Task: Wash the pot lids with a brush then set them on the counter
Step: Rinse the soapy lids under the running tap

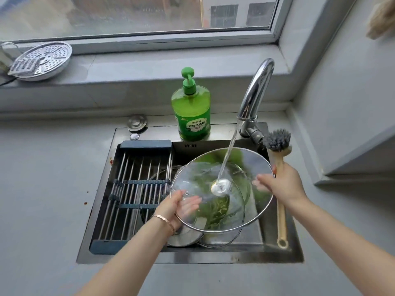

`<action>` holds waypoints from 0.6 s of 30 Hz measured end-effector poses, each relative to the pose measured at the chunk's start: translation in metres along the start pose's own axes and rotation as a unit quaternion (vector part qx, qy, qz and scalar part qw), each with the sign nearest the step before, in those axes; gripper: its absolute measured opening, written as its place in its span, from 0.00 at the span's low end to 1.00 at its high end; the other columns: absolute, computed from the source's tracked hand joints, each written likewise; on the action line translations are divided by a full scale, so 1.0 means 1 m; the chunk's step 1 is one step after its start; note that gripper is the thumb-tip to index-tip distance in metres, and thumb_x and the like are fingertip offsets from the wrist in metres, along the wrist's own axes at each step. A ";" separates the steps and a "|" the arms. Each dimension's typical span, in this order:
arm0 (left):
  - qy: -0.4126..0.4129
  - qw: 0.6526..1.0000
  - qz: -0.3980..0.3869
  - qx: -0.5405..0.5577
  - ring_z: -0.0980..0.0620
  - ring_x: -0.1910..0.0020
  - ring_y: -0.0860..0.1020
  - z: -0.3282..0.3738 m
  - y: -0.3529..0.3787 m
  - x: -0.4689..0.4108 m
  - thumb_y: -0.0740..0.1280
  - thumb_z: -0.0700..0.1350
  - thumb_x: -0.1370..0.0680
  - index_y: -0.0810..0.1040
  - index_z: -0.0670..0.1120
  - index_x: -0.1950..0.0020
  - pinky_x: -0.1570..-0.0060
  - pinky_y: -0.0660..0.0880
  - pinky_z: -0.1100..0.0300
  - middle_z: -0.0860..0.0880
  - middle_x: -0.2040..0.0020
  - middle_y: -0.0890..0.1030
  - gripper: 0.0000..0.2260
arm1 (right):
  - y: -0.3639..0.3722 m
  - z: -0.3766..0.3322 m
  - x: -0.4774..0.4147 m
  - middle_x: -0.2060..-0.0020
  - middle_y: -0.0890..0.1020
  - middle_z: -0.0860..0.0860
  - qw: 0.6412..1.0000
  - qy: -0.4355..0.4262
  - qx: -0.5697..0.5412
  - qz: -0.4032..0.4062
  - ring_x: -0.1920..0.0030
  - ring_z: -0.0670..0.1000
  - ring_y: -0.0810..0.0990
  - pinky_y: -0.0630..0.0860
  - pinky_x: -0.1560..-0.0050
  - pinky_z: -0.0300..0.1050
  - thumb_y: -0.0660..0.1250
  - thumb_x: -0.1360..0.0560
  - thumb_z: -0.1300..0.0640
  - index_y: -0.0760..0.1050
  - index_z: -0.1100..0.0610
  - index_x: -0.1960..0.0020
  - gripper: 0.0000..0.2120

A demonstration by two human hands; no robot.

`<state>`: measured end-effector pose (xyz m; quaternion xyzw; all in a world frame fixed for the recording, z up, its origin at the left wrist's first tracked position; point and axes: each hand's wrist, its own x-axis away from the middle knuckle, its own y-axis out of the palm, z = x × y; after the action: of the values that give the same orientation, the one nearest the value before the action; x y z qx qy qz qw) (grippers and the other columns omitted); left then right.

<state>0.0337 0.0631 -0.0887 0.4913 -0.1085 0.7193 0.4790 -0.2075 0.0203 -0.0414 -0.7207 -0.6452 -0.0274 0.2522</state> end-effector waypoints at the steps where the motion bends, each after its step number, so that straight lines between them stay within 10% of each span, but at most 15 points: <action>1: 0.010 1.000 0.003 -0.024 0.42 0.71 0.82 0.008 0.000 0.005 0.55 0.40 0.18 0.66 0.38 0.46 0.76 0.78 0.56 0.34 0.67 0.81 0.05 | -0.001 0.006 0.001 0.67 0.79 0.61 0.998 0.019 0.054 0.001 0.71 0.47 0.81 0.78 0.68 0.38 0.70 0.29 0.68 0.67 0.63 0.58 0.11; 4: 0.046 0.990 0.032 -0.128 0.40 0.73 0.81 0.033 0.011 0.028 0.54 0.33 0.19 0.65 0.38 0.49 0.77 0.78 0.51 0.31 0.67 0.79 0.03 | 0.006 0.017 0.016 0.66 0.73 0.50 0.961 0.029 0.274 -0.026 0.64 0.52 0.74 0.68 0.67 0.42 0.75 0.32 0.53 0.64 0.55 0.64 0.18; 10: 0.098 0.955 0.084 -0.268 0.42 0.72 0.77 0.057 0.047 0.061 0.51 0.27 0.24 0.62 0.41 0.49 0.77 0.77 0.46 0.31 0.63 0.74 0.11 | 0.049 0.002 0.068 0.47 0.78 0.40 0.954 -0.053 0.101 -0.279 0.46 0.40 0.75 0.70 0.45 0.33 0.79 0.40 0.49 0.71 0.45 0.42 0.30; 14: 0.199 0.901 0.071 -0.380 0.45 0.66 0.81 0.064 0.072 0.072 0.60 0.33 0.24 0.68 0.40 0.56 0.63 0.81 0.47 0.40 0.59 0.77 0.03 | 0.069 0.014 0.070 0.68 0.79 0.46 0.969 -0.208 0.096 -0.093 0.66 0.45 0.78 0.75 0.63 0.39 0.74 0.32 0.60 0.77 0.59 0.58 0.07; 18: 0.255 0.900 0.003 -0.354 0.47 0.63 0.81 0.054 0.080 0.062 0.59 0.50 0.20 0.71 0.43 0.47 0.65 0.80 0.56 0.41 0.56 0.80 0.11 | 0.056 -0.002 0.056 0.68 0.79 0.49 0.988 -0.107 -0.104 0.042 0.65 0.41 0.82 0.77 0.61 0.31 0.69 0.30 0.72 0.63 0.55 0.66 0.19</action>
<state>-0.0006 0.0240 0.0137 0.0891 -0.2316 0.7358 0.6300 -0.1444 0.0682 -0.0375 -0.7682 -0.6313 -0.0064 0.1060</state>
